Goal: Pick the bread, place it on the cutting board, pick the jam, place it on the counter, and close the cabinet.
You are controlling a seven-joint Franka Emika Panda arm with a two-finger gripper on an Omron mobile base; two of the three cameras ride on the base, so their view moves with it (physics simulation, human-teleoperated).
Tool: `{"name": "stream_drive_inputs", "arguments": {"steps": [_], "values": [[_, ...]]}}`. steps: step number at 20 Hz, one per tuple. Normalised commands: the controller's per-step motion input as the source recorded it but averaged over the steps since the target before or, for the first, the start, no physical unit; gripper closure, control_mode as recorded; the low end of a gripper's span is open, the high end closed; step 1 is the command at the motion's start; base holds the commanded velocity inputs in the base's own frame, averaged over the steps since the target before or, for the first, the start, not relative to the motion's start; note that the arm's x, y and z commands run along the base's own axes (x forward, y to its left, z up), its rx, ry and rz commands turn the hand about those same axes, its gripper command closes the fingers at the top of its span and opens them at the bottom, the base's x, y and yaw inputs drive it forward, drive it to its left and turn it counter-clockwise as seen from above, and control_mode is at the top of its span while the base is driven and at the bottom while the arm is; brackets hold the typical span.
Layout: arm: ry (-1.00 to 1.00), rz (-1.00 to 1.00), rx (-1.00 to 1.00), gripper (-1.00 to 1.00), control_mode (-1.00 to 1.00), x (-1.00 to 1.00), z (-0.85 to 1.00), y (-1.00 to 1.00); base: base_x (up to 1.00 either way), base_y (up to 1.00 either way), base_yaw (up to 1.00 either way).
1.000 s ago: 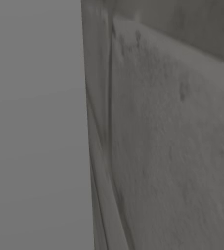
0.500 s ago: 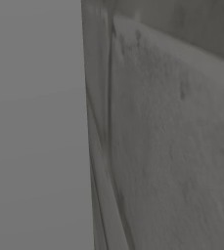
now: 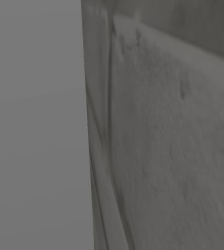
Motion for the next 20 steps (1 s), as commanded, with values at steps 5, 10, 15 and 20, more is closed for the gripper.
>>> {"name": "stream_drive_inputs", "arguments": {"steps": [5, 10, 15, 20], "values": [[0.0, 0.0, 0.05, -1.0, -1.0, 0.39, 0.0, 0.0, 0.0, 0.0, 0.0], [0.0, 0.0, 0.04, -1.0, -1.0, 0.36, 0.0, 0.0, 0.0, 0.0, 0.0], [0.0, 0.0, 0.04, -1.0, -1.0, 0.34, 0.0, 0.0, 0.0, 0.0, 0.0], [0.0, 0.0, 0.03, -1.0, -1.0, 0.31, 0.0, 0.0, 0.0, 0.0, 0.0]]}}
